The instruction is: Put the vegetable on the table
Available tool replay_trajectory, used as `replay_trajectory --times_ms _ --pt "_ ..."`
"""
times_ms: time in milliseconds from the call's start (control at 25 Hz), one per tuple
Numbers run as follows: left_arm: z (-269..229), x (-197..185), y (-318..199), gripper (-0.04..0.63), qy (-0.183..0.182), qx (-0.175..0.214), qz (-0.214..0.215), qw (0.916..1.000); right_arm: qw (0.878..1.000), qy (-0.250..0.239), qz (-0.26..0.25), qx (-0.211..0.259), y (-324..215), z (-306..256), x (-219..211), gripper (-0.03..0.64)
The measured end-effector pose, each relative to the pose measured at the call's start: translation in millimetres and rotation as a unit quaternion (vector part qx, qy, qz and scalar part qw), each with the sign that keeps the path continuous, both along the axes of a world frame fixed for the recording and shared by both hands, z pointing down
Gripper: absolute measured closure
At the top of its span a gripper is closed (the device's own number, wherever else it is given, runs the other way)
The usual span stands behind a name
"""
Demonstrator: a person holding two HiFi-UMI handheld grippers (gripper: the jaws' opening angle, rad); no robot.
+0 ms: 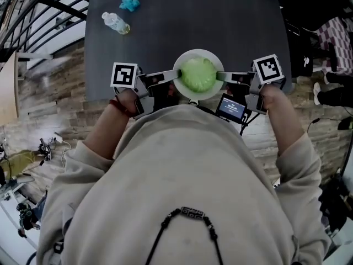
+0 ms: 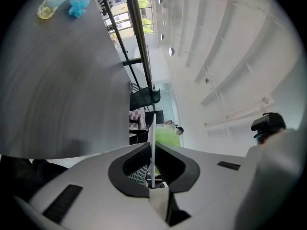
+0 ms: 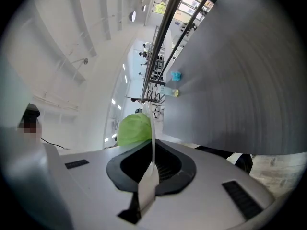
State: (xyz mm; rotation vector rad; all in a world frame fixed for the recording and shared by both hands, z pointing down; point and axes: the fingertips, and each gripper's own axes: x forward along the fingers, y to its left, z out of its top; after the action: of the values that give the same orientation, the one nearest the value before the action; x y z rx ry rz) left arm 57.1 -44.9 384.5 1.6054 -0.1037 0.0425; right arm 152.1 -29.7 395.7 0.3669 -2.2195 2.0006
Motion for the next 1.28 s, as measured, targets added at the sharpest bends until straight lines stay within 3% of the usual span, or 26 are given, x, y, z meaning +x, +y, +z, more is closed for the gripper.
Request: replay_trajectory --times_ms 240,520,1040,1280 --pt "1 27 -29 0.568 0.004 0.016 0.07 0.9974 0.999 0.015 0.049 -0.008 -19 -5 21 0.591" --pt "11 27 -64 0.571 -0.004 0.005 0.082 0.9966 0.997 0.023 0.071 -0.012 -49 1 19 0.591" --pt "18 -73 -118 0.574 0.001 0.005 0.073 0.9974 0.997 0.045 0.055 -0.015 -111 7 -78 0.591" --pt "20 -83 -125 0.574 0.003 0.009 0.045 0.9989 0.998 0.045 0.046 -0.01 -118 5 -90 0.591"
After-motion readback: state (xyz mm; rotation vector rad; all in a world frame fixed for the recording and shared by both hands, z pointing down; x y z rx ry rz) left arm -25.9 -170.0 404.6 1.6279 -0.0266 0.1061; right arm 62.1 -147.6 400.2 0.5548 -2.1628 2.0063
